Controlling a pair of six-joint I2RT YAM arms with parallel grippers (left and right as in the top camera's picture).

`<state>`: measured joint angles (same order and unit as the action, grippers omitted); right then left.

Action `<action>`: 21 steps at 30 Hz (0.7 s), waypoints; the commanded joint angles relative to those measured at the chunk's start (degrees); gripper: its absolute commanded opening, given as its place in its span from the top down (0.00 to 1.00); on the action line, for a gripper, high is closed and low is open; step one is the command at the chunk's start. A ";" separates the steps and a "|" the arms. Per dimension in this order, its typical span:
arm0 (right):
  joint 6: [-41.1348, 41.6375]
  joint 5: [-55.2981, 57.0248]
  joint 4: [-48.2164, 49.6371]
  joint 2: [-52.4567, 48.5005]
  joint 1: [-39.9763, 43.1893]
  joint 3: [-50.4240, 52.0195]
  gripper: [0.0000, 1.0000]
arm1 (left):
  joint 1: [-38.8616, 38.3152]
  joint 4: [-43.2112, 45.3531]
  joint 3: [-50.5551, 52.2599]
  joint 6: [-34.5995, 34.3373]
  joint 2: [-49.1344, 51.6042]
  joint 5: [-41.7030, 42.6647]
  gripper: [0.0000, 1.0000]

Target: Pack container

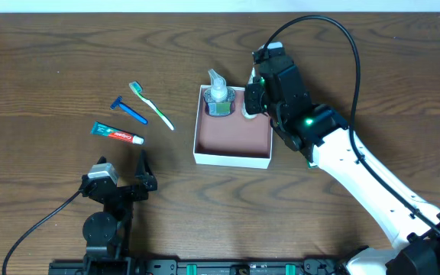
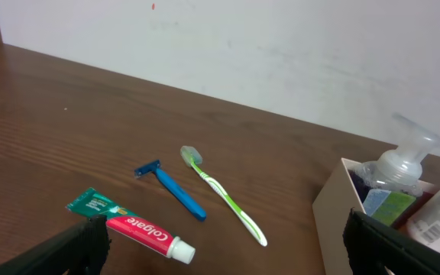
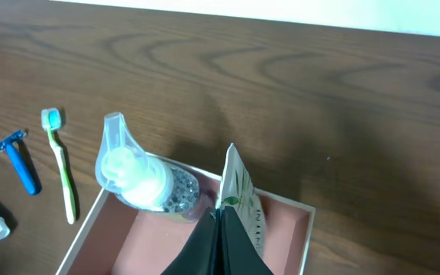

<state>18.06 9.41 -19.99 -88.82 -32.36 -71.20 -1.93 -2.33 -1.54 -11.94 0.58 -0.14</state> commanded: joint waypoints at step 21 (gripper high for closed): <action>-2.14 -2.36 5.01 -4.74 1.22 -1.97 0.36 | 0.26 -1.90 1.31 0.55 -0.24 -0.59 0.02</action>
<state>16.91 7.14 -15.46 -92.92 -32.36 -72.07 -1.93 -2.33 -1.54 -11.94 0.58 -0.14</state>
